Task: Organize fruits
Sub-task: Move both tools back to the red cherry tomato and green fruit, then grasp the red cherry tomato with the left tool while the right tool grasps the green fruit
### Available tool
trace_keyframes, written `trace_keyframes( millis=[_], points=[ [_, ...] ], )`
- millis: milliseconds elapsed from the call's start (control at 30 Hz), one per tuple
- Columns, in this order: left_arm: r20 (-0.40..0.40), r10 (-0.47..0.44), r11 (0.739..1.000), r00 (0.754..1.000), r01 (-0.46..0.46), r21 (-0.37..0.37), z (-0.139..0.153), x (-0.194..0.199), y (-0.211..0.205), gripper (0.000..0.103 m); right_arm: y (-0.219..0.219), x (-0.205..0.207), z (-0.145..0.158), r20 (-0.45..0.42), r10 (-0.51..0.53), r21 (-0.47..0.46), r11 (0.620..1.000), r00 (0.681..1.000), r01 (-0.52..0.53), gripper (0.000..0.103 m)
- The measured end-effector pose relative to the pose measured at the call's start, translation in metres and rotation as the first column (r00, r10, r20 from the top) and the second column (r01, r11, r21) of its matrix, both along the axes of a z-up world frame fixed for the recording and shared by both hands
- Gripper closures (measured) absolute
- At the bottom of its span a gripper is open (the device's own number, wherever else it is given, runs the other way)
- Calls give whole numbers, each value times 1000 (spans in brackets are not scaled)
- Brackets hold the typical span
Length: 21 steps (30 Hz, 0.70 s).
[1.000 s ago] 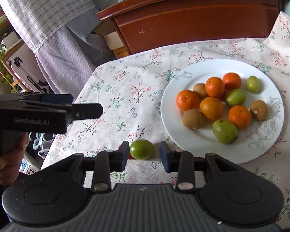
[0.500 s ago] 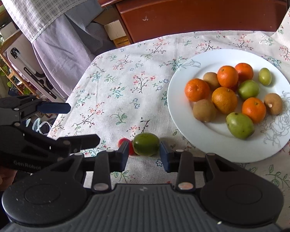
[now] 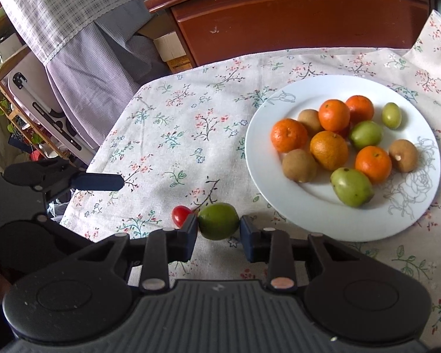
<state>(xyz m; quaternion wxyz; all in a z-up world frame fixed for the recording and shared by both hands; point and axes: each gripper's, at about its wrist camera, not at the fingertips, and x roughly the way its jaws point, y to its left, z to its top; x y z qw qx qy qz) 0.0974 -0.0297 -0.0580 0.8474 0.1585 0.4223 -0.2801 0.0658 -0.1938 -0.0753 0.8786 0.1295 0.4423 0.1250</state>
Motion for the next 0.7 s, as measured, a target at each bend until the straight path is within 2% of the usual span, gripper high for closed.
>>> trace_keyframes(
  millis=[67,300,400,633,700],
  points=[
    [-6,3,1000,1000,-3,-17,-1,0,-2,13,-3,-3,1,-4,-3,3,1000,1000,3,72],
    [-19,-12,1000,1000,11,-21,-10,-1,-12,38,-12,-9,0,-23,-15,-6,1000,1000,15,72],
    [-23,-15,1000,1000,15,-22,-13,0,-14,43,-12,-9,-2,-29,-16,2,1000,999,16,72],
    [-23,-2,999,1000,0,-52,-13,2,-11,44,-11,-8,-4,-32,-17,4,1000,999,17,70],
    [-23,-2,998,1000,1,-62,-12,3,-11,54,-11,-8,-4,-32,-18,5,1000,999,18,70]
  ],
)
